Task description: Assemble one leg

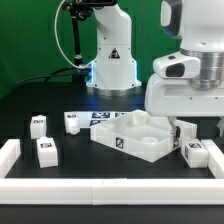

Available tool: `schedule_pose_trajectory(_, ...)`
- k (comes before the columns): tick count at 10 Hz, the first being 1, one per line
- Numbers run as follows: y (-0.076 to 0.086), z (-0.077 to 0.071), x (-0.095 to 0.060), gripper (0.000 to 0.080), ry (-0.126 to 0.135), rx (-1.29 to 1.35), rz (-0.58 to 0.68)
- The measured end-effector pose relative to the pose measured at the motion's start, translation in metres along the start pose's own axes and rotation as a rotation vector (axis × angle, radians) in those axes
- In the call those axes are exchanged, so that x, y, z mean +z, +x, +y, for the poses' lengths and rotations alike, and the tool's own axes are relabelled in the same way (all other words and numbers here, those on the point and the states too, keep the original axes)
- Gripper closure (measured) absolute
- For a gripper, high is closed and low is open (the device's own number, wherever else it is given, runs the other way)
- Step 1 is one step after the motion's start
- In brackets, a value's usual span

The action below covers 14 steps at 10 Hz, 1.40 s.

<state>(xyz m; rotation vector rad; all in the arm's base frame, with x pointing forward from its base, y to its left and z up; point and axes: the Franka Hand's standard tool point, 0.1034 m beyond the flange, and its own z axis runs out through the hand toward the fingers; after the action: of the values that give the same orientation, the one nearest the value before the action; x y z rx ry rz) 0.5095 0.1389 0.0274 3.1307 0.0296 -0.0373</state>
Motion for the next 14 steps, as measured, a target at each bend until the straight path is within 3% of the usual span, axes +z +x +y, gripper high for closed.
schedule_pose_trajectory(7, -0.002, 0.007, 0.004, 0.0151, -0.004, 0.008, -0.005)
schedule_pose_trajectory(9, 0.001, 0.020, 0.005, 0.0151, -0.004, -0.107, -0.006)
schedule_pose_trajectory(14, 0.004, 0.025, 0.018, 0.0151, -0.013, -0.141, 0.012)
